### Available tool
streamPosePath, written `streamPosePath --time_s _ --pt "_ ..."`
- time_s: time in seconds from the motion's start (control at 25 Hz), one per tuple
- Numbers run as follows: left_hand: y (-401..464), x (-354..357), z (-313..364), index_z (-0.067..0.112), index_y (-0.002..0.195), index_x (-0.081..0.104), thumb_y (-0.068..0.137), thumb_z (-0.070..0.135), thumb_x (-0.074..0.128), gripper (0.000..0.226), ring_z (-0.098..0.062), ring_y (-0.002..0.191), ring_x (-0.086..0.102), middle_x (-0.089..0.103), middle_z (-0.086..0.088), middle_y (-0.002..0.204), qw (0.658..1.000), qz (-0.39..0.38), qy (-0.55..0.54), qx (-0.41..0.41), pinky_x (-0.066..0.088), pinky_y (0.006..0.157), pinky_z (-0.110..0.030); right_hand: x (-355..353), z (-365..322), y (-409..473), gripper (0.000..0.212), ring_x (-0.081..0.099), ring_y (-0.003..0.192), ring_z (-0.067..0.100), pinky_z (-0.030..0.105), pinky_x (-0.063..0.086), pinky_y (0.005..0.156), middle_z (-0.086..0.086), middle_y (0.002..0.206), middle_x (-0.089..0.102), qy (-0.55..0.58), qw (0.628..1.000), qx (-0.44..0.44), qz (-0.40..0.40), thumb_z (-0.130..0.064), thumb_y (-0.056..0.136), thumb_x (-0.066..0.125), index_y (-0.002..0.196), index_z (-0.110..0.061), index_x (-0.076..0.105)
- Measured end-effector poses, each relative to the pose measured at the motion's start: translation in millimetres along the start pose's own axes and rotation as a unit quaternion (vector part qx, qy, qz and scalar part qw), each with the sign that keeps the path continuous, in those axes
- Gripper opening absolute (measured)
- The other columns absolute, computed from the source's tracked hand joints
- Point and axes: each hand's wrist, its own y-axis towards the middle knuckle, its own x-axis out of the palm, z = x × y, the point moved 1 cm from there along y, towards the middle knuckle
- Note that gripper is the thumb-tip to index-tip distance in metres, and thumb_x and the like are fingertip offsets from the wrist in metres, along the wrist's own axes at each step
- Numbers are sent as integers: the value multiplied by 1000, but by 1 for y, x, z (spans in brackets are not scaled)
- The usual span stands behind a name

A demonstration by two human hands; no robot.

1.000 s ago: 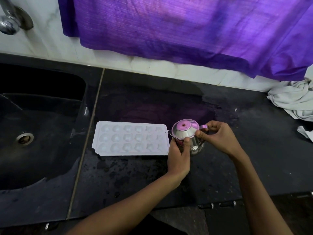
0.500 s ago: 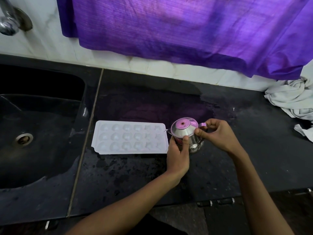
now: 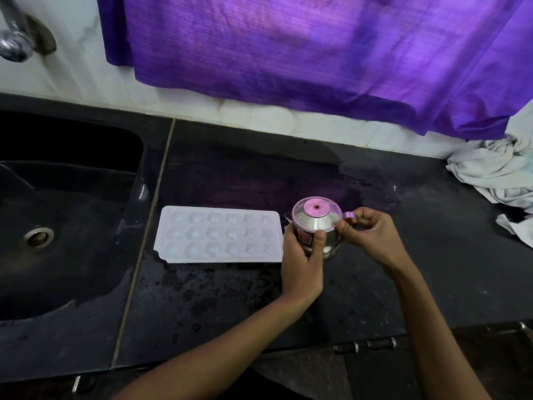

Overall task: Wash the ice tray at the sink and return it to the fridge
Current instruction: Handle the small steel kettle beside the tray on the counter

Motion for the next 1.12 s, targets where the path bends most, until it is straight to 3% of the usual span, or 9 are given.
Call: streamPosePath --time_s 0.2,0.44,0.56,0.8,1.0,1.12 --pt "-11 3 -5 18 134 41 85 52 49 60 -6 115 53 55 7 126 1000 -7 -11 2 43 94 -17 -5 0 -8 18 66 63 4 18 55 61 3 72 70 -8 1000 1 -11 -16 68 74 73 -5 60" --pt "-20 3 -14 17 133 42 90 44 48 52 -6 114 53 56 5 125 998 -21 -30 -45 42 89 -11 -5 -1 -13 35 65 63 2 14 52 60 2 72 70 -72 997 6 -27 -29 62 76 75 0 61" --pt "-22 4 -17 15 134 42 88 47 47 56 -9 115 53 56 3 127 998 -14 -28 -59 41 88 -13 -4 -1 -14 44 67 66 6 19 53 64 1 73 72 -98 995 11 -32 -40 57 75 76 -3 64" --pt "-22 3 -17 15 133 42 91 44 47 52 -9 114 53 56 2 127 997 -10 -25 -68 40 89 -15 -3 0 -14 46 69 70 11 30 54 71 2 75 73 -112 993 17 -32 -44 56 75 77 -4 65" --pt "-24 4 -20 16 134 41 84 54 46 63 -10 116 53 56 2 128 997 -22 -28 -73 42 96 -23 -4 -2 -16 46 69 66 10 32 54 71 1 72 73 -114 993 17 -36 -43 56 75 76 -4 65" --pt "-24 4 -19 18 134 41 81 58 45 66 -10 115 53 55 3 127 996 -25 -28 -79 41 92 -20 -5 -4 -16 48 69 67 11 35 54 71 2 72 73 -119 992 17 -37 -46 55 75 76 -5 65"
